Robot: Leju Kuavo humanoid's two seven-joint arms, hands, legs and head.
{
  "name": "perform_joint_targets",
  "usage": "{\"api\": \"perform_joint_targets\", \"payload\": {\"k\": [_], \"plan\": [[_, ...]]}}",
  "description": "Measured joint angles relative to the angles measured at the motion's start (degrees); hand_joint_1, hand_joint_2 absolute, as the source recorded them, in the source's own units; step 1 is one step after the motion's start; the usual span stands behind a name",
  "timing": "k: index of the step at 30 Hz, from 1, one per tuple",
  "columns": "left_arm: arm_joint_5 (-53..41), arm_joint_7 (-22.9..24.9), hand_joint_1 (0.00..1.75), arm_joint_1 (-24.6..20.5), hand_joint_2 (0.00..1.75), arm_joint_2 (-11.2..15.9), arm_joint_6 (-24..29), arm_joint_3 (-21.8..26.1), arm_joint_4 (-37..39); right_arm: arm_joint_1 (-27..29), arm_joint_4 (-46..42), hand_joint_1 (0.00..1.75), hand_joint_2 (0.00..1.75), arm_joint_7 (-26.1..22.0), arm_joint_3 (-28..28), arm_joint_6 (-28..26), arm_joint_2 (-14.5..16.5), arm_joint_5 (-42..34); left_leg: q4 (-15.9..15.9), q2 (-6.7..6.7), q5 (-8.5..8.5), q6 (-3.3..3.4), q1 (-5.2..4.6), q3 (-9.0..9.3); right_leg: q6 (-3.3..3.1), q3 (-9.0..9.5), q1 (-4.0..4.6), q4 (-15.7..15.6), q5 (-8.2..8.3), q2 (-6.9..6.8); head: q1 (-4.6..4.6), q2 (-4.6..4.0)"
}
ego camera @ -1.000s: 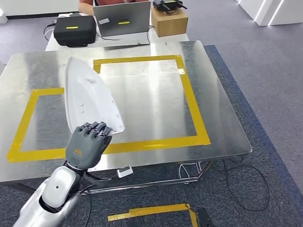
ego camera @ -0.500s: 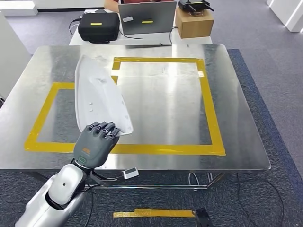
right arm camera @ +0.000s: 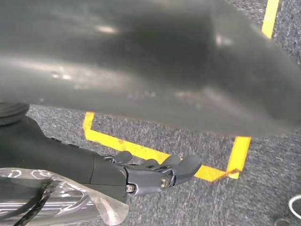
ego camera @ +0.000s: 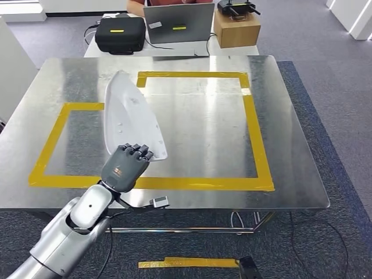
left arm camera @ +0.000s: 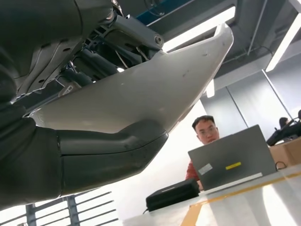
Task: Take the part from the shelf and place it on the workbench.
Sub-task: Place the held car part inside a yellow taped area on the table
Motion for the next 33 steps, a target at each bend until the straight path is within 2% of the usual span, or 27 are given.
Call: {"api": "perform_joint_targets", "payload": {"k": [6, 14, 21, 29, 33], "plan": [[0.0, 0.0, 1.75, -3.1, 1.75, -0.6, 0.0, -0.3, 6.0, 0.0, 0.0, 0.00, 0.00, 0.6, 0.0, 0.0, 0.0, 0.1, 0.1, 0.00, -0.01, 0.01, -0.13, -0.06, 0.01, 0.01, -0.14, 0.0, 0.01, -0.02, 0.01, 0.00], [0.0, 4.1, 1.75, -7.1, 1.75, -1.1, 0.7, -0.2, 15.6, 0.0, -0.1, 0.00, 0.00, -0.1, 0.0, 0.6, 0.0, 0.2, 0.1, 0.00, -0.03, 0.02, -0.20, -0.08, 0.03, 0.01, -0.24, 0.0, 0.02, -0.03, 0.01, 0.00], [0.0, 8.9, 1.75, -10.3, 1.75, 0.7, 0.6, 0.6, 24.8, 0.1, -0.1, 0.00, 0.00, -0.3, 0.0, 0.6, 0.0, 0.2, 0.1, 0.00, -0.02, 0.02, -0.20, -0.07, 0.02, 0.00, -0.20, 0.0, 0.02, -0.02, -0.01, 0.00], [0.0, 10.6, 1.75, -11.2, 1.75, 2.5, 0.2, 1.7, 29.6, 0.1, -0.1, 0.00, 0.00, -0.3, 0.0, 0.6, 0.0, 0.2, 0.1, 0.00, -0.03, 0.01, -0.19, -0.10, 0.02, 0.00, -0.19, 0.0, 0.01, -0.02, 0.01, 0.00], [0.0, 9.3, 1.75, -11.3, 1.75, 3.3, 1.0, 2.3, 31.1, 0.1, -0.1, 0.00, 0.00, -0.3, 0.0, 0.6, 0.0, 0.2, 0.1, -0.01, -0.03, 0.01, -0.19, -0.11, 0.02, 0.00, -0.21, 0.0, 0.01, -0.03, -0.01, 0.00]]}}
